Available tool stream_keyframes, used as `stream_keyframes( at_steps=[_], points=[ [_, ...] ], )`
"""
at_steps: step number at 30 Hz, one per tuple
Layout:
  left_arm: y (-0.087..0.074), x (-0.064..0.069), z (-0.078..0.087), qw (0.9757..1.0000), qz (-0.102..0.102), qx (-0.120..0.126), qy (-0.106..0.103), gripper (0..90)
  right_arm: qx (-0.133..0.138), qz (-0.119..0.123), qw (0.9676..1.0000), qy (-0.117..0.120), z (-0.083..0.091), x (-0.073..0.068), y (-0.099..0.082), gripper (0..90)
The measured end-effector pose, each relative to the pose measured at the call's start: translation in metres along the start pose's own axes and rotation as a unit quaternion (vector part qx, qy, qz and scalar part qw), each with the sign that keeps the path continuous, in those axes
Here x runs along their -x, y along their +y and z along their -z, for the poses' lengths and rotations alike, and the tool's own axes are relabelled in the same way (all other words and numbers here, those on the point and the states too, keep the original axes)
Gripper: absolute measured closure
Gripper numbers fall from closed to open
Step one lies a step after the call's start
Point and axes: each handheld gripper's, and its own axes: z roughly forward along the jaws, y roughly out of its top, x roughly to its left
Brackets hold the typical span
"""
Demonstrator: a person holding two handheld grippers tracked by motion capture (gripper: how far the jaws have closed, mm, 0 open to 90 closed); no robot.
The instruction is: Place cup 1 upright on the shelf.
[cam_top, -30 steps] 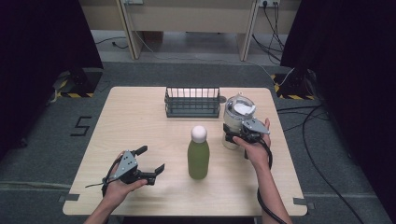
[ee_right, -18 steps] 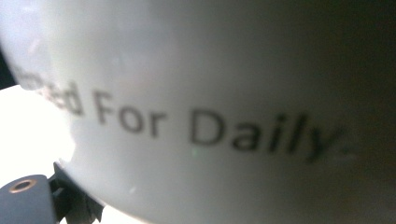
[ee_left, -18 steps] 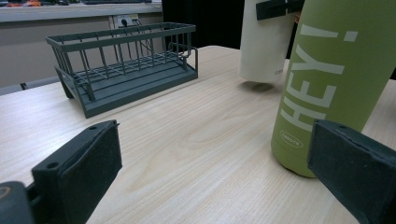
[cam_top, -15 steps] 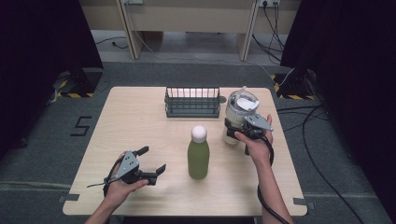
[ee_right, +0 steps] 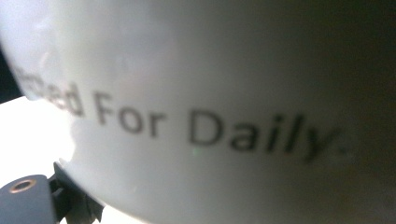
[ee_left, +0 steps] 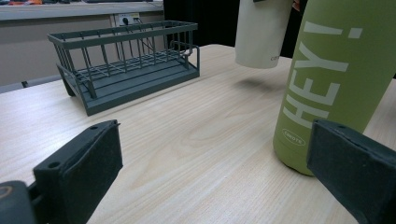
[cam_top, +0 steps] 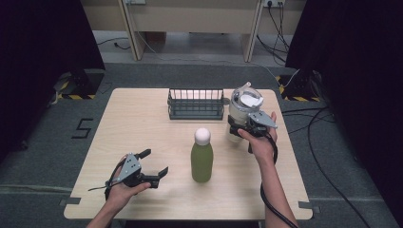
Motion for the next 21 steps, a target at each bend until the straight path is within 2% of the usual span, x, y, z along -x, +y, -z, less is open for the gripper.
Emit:
stream_keyframes(
  at_steps=[21],
  points=[
    [-0.001,0.000,0.000,1.0000,0.000,-0.003,0.003,2.9,0.016,0.004,0.9999,-0.001,-0.012,0.000,0.022,9.3]
  ],
)
